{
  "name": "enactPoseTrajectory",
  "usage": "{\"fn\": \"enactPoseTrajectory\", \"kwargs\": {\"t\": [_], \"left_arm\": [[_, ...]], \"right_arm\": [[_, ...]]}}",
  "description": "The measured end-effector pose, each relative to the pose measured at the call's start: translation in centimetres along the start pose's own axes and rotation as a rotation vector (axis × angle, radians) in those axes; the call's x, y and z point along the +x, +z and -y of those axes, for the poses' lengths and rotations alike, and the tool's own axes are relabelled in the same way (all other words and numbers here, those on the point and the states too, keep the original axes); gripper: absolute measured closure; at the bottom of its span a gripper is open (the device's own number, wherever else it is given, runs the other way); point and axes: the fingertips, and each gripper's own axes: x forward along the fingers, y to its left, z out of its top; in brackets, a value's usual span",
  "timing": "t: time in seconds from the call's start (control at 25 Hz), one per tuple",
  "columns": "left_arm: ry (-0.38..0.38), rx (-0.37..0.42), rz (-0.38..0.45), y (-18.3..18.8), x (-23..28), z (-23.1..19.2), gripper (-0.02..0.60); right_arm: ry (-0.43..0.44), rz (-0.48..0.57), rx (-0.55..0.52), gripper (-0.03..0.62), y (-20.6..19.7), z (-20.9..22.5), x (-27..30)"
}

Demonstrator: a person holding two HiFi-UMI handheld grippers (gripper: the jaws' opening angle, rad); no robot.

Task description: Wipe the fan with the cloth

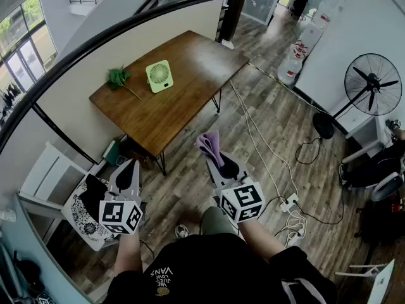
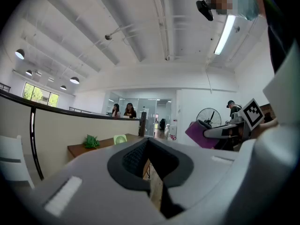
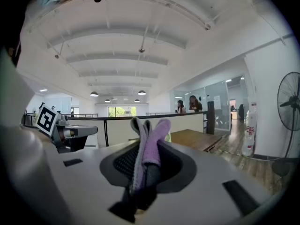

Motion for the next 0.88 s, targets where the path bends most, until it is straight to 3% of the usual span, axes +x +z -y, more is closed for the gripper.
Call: {"fn": "enactPoseTrajectory", "kwargs": {"t": [0.4, 0.88], "left_arm": [[0.037, -0.019, -0.036, -1.4, 4.5, -1.1, 0.571], [0.123, -0.039, -0.073, -2.3, 16.1, -1.0, 0.571]], "right_arm": [[0.08, -0.017, 0.08, 0.491, -0.9, 3.6, 5.4], [0.211, -0.063, 0.115, 0.491, -1.2, 13.2, 14.6]]}}
